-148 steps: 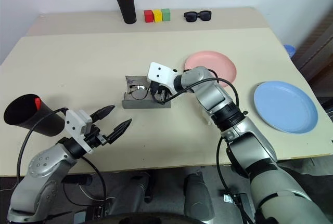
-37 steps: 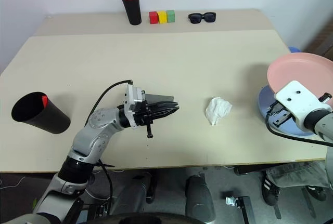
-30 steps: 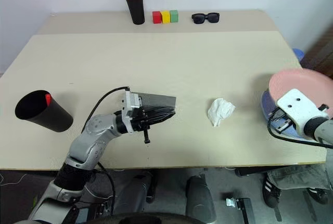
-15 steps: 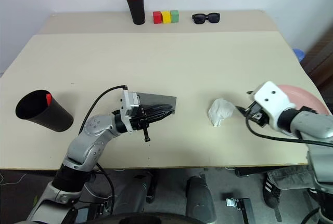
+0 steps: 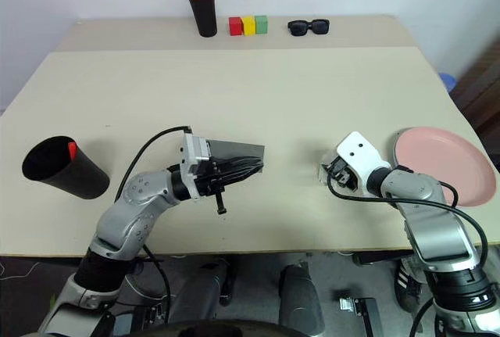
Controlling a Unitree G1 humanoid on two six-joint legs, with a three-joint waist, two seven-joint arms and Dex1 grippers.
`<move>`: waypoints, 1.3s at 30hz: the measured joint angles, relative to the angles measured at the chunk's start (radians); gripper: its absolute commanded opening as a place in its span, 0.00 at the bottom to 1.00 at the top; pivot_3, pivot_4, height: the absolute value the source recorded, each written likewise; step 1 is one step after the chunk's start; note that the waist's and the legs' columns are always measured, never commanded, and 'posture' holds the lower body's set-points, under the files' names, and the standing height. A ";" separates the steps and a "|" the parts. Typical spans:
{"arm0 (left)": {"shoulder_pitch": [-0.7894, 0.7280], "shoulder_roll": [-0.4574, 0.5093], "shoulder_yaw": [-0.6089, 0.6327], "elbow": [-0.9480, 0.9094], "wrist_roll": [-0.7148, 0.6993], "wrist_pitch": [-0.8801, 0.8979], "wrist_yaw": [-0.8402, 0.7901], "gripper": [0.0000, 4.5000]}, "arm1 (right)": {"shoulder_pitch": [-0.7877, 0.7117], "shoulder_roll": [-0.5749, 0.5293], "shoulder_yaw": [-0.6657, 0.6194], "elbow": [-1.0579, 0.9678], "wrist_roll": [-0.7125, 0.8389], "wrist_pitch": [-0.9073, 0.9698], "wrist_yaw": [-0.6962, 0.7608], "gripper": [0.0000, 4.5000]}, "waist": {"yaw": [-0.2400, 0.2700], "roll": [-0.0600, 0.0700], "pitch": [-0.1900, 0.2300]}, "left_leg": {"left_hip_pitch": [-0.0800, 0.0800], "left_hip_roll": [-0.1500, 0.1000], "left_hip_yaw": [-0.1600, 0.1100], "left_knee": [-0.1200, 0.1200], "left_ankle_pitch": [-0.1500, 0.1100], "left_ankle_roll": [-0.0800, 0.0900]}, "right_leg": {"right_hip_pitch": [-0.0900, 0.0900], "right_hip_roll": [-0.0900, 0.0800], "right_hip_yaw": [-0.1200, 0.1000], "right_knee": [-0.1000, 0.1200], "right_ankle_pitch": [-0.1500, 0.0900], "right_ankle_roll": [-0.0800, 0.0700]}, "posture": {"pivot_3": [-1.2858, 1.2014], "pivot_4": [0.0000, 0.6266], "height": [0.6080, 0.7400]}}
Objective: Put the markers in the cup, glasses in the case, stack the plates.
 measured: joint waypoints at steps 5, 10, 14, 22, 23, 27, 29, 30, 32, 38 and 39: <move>0.010 0.003 -0.003 -0.009 0.001 0.014 0.000 0.09 | 0.002 -0.009 -0.003 -0.014 0.001 0.010 0.000 0.01 | 0.000 0.000 0.000 | 0.000 0.000 0.000 0.000 0.000 0.000 | 0.000 0.000 0.000 0.000 0.000 0.000 | 0.52 0.24 1.00; -0.003 -0.004 -0.004 -0.005 0.002 0.018 -0.004 0.09 | 0.007 -0.049 -0.073 -0.043 0.015 0.019 0.004 0.01 | 0.002 0.000 0.000 | 0.000 0.000 0.000 0.001 0.000 0.000 | 0.000 0.000 0.000 0.000 0.000 0.000 | 0.52 0.24 1.00; -0.013 -0.006 -0.005 0.013 0.003 0.009 -0.018 0.09 | 0.016 -0.132 -0.237 -0.050 0.030 0.021 0.016 0.01 | 0.001 0.000 0.000 | 0.000 0.000 0.000 0.001 0.000 0.001 | 0.000 0.000 0.000 0.000 0.000 0.000 | 0.52 0.24 1.00; -0.015 -0.025 -0.025 0.068 0.011 -0.032 -0.051 0.09 | 0.142 -0.223 -0.398 0.087 -0.022 0.017 0.016 0.01 | 0.001 0.000 0.000 | 0.000 0.000 0.001 0.002 -0.001 0.001 | 0.001 -0.001 0.000 -0.001 0.000 0.000 | 0.52 0.24 1.00; -0.018 -0.029 -0.028 0.076 0.012 -0.038 -0.053 0.09 | 0.153 -0.223 -0.398 0.107 -0.026 0.017 0.011 0.01 | 0.001 0.001 0.000 | 0.000 0.000 0.001 0.002 -0.001 0.001 | 0.001 -0.001 0.000 -0.001 0.000 0.000 | 0.52 0.24 1.00; -0.022 -0.034 -0.032 0.096 0.022 -0.053 -0.056 0.09 | 0.166 -0.223 -0.398 0.149 -0.046 0.012 0.001 0.41 | -0.002 0.002 -0.001 | 0.000 0.000 0.002 0.002 -0.001 0.001 | 0.001 -0.001 0.000 0.000 0.000 0.000 | 0.52 0.24 1.00; -0.020 -0.034 -0.029 0.097 0.025 -0.062 -0.047 0.09 | 0.138 -0.221 -0.386 0.150 -0.053 -0.003 -0.017 0.64 | -0.003 0.003 -0.001 | 0.000 0.000 0.002 0.002 -0.001 0.001 | 0.001 -0.001 0.000 0.000 0.000 0.000 | 0.52 0.24 1.00; -0.018 -0.035 -0.026 0.097 0.025 -0.063 -0.039 0.09 | 0.117 -0.219 -0.376 0.151 -0.060 -0.016 -0.031 0.74 | -0.004 0.003 -0.001 | 0.000 0.000 0.002 0.002 -0.001 0.001 | 0.001 -0.001 0.000 0.000 0.000 0.000 | 0.52 0.24 1.00; -0.016 -0.039 -0.007 0.097 0.026 -0.063 -0.003 0.09 | 0.062 -0.209 -0.353 0.151 -0.058 -0.050 -0.047 0.74 | -0.002 0.003 -0.001 | 0.000 0.000 0.001 0.002 -0.001 0.001 | 0.001 -0.001 0.000 0.000 0.000 0.000 | 0.52 0.24 1.00; -0.016 -0.070 0.094 0.090 0.090 -0.058 0.205 0.09 | -0.101 -0.087 -0.263 0.154 0.035 -0.145 -0.019 0.74 | -0.001 0.002 -0.001 | 0.000 0.000 0.001 0.002 -0.001 0.002 | 0.001 0.000 0.000 -0.001 0.000 0.001 | 0.52 0.24 1.00; -0.002 -0.067 0.117 0.072 0.098 -0.054 0.243 0.09 | -0.132 -0.044 -0.243 0.151 0.063 -0.168 -0.004 0.74 | -0.003 0.002 0.000 | 0.000 0.000 0.001 0.002 -0.001 0.002 | 0.001 0.000 0.000 -0.001 0.000 0.001 | 0.52 0.24 1.00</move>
